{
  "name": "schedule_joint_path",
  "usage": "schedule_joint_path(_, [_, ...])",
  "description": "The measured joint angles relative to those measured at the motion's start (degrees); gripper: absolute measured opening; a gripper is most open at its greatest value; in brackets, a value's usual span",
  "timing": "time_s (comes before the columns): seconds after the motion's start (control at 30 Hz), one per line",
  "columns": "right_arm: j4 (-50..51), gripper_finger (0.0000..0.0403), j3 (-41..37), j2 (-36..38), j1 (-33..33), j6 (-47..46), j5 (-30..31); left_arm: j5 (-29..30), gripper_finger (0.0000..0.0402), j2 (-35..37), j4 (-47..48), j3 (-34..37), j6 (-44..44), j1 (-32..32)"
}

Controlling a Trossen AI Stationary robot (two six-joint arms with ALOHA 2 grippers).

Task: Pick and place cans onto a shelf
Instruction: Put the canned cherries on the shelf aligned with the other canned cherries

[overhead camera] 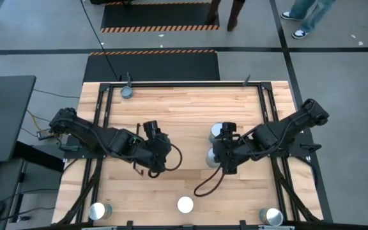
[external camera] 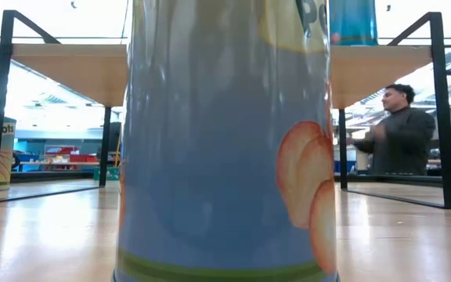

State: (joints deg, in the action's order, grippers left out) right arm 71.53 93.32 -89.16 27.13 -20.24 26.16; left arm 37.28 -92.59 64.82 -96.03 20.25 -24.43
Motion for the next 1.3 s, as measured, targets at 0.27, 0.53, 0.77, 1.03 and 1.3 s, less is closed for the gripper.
schedule_joint_path(0.27, [2.6, 0.035, 0.0, 0.4, -0.3, -0.3, 1.2, 0.0, 0.0283, 0.0, -1.8, 0.0, -3.2, -2.6])
schedule_joint_path(0.53, [1.8, 0.035, -0.1, 0.3, -1.5, 1.0, 3.6, 0.0, 0.0283, 0.0, -3.3, 0.0, -2.9, -3.4])
schedule_joint_path(0.77, [1.8, 0.035, 1.3, 0.5, 0.2, 1.4, 3.0, 0.0, 0.0283, 0.0, -3.3, 0.0, -2.8, -3.9])
schedule_joint_path(1.03, [1.8, 0.035, 0.9, 0.3, -0.6, 1.2, 4.1, 0.6, 0.0283, 0.0, -3.6, 0.0, -2.9, -3.9])
schedule_joint_path(1.3, [4.3, 0.035, 1.0, 0.5, -2.1, 1.2, -1.4, 0.8, 0.0283, 0.0, -3.6, 0.0, -2.8, -3.8])
